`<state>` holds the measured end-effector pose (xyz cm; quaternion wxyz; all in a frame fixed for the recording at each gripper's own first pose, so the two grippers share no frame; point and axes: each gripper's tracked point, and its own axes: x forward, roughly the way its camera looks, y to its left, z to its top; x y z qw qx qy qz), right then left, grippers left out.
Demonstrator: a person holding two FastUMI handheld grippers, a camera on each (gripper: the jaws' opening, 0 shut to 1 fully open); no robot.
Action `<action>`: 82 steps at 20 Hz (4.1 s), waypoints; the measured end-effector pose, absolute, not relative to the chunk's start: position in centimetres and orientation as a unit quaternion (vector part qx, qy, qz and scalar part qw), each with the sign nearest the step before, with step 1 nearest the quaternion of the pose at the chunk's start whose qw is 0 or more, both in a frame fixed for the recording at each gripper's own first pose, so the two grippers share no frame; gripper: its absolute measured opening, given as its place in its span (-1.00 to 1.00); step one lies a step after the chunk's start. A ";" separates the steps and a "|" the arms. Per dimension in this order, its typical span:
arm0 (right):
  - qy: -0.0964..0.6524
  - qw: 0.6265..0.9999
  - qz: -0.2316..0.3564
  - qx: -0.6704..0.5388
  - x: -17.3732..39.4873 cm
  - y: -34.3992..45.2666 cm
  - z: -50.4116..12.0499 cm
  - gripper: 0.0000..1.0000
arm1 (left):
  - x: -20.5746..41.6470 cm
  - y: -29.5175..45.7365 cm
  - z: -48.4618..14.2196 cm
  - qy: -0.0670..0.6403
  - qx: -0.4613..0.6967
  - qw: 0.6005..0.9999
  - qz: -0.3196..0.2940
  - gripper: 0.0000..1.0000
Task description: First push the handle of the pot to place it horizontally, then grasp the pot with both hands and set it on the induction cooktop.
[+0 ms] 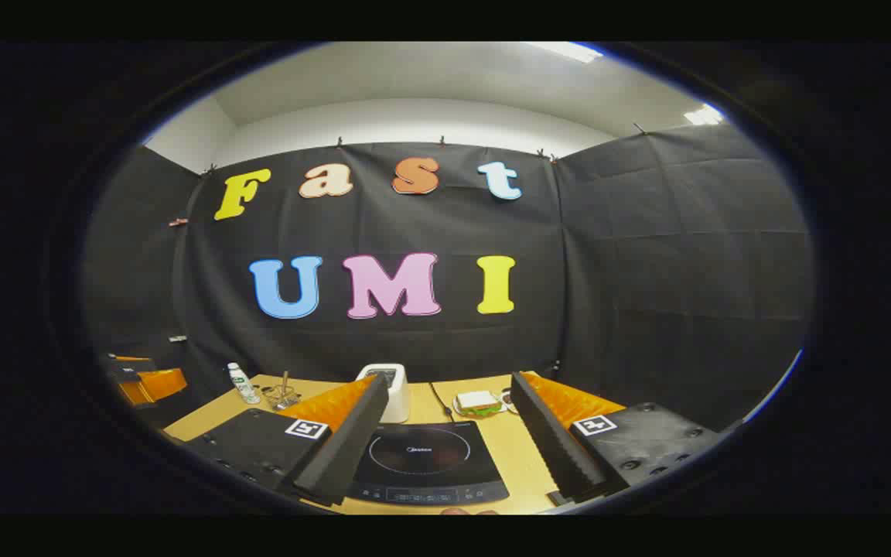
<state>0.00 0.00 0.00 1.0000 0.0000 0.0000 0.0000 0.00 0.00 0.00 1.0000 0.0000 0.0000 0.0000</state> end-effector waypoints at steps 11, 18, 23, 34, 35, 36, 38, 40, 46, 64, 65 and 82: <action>0.003 1.000 0.008 0.010 3.2 -1.8 -0.6 0.97 | 1.5 -1.3 -0.8 0.019 -0.007 1.000 0.005 0.90; 0.034 0.998 0.043 0.009 6.8 -4.7 -3.0 1.00 | 3.8 -3.3 -1.4 0.030 -0.037 0.998 0.030 0.91; 0.053 0.995 0.086 0.010 9.0 -5.8 -4.7 0.97 | 4.2 -3.8 -4.1 0.082 -0.046 0.993 0.076 0.90; 0.077 0.993 0.087 0.019 11.3 -5.6 -6.9 0.97 | 4.7 0.1 -8.3 0.155 -0.045 0.983 0.088 0.91; 0.086 0.992 0.085 0.022 11.1 -5.3 -7.2 0.96 | 4.9 0.7 -8.9 0.163 -0.044 0.982 0.083 0.91; 0.096 0.992 0.083 0.023 10.9 -4.9 -7.5 0.96 | 5.0 1.4 -9.5 0.171 -0.042 0.981 0.079 0.91; 0.113 0.990 0.080 0.027 10.6 -4.3 -7.6 0.97 | 5.2 2.5 -10.8 0.185 -0.037 0.980 0.061 0.86; 0.122 0.990 0.072 0.028 10.2 -3.4 -7.6 0.97 | 5.3 4.1 -12.1 0.197 -0.034 0.979 0.046 0.70; 0.092 0.995 0.030 0.007 8.3 -1.2 -6.8 0.97 | 4.7 8.1 -17.2 0.251 -0.030 0.968 0.000 0.04; 0.086 0.996 -0.023 -0.025 2.5 3.4 -8.8 0.96 | 2.2 10.9 -28.8 0.362 -0.043 0.920 -0.145 -0.89; 0.087 0.996 -0.023 -0.026 2.3 3.6 -8.9 0.96 | 2.3 10.7 -29.3 0.368 -0.052 0.916 -0.152 -0.89; 0.105 0.992 -0.073 -0.009 0.3 1.9 -11.0 0.97 | 5.7 10.9 -33.5 0.456 0.004 0.872 -0.179 -0.89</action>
